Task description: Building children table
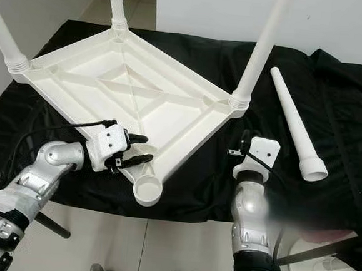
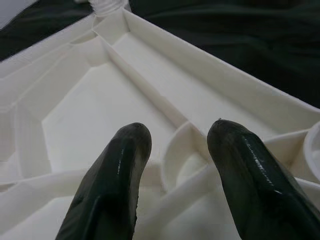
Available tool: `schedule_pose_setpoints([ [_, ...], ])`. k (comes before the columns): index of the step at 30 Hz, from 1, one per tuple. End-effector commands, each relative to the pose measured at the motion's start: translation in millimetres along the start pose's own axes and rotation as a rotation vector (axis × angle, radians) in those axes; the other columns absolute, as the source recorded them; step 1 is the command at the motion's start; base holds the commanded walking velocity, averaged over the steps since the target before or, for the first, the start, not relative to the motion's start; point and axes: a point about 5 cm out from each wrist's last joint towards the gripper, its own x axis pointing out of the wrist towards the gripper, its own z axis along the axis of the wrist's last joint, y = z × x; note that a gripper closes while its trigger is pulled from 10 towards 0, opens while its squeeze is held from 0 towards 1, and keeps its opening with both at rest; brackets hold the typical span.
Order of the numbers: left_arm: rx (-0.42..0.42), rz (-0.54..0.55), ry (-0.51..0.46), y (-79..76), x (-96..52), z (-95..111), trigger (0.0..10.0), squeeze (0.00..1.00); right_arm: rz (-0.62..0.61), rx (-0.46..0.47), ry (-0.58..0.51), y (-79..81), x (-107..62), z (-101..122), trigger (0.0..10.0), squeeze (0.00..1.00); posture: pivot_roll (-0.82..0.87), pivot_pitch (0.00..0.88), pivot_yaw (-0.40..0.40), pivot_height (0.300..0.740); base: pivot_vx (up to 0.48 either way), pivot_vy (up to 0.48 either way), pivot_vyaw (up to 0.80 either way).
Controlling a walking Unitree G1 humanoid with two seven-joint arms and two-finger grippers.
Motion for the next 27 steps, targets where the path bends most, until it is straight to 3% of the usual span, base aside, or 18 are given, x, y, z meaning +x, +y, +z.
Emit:
schedule_pose_setpoints([
  [1, -0.034, -0.015, 0.01, 6.1, -8.0, -1.4, 10.0, 0.0, -0.007, 0.007, 0.023, -2.5, -4.1, -5.1, 10.0, 0.0, -0.02, 0.137, -0.003, 0.74, 0.0, 0.0, 0.0],
  [2, -0.056, -0.035, 0.018, 9.4, -12.6, -1.4, 10.0, 1.0, -0.006, 0.007, 0.025, -2.5, -4.5, -5.7, 10.0, 0.0, -0.02, 0.136, -0.003, 0.74, 0.0, 0.0, 0.0],
  [6, -0.112, -0.061, 0.01, 16.3, -20.4, 1.3, 10.0, 1.0, -0.004, 0.007, 0.029, -3.0, -5.0, -6.8, 10.0, 0.0, -0.02, 0.135, -0.004, 0.74, 0.0, 0.0, 0.0],
  [12, -0.046, -0.095, 0.105, 14.4, -25.6, -9.0, 10.0, 1.0, 0.011, 0.012, 0.04, -1.1, -7.0, -8.6, 10.0, 0.0, -0.01, 0.13, -0.008, 0.74, 0.0, 0.0, 0.0],
  [13, -0.009, -0.092, 0.151, 14.5, -25.7, -14.3, 10.0, 0.89, 0.015, 0.013, 0.04, -0.4, -7.1, -8.6, 10.0, 0.0, -0.02, 0.127, -0.008, 0.74, 0.0, 0.0, 0.0],
  [15, -0.009, -0.092, 0.151, 14.5, -25.7, -14.3, 10.0, 0.89, 0.015, 0.013, 0.04, -0.4, -7.1, -8.6, 10.0, 0.0, -0.02, 0.127, -0.008, 0.74, 0.0, 0.0, 0.0],
  [16, 0.02, -0.087, 0.182, 15.2, -25.7, -17.6, 10.0, 0.0, 0.017, 0.012, 0.04, -0.1, -6.8, -8.5, 10.0, 0.0, -0.02, 0.125, -0.009, 0.74, 0.0, 0.0, 0.0],
  [27, 0.023, -0.042, 0.293, 26.8, -22.6, -29.8, 10.0, 0.0, 0.014, 0.011, 0.036, -0.7, -3.9, -7.1, 10.0, 0.0, -0.02, 0.127, -0.006, 0.74, 0.0, 0.0, 0.0],
])
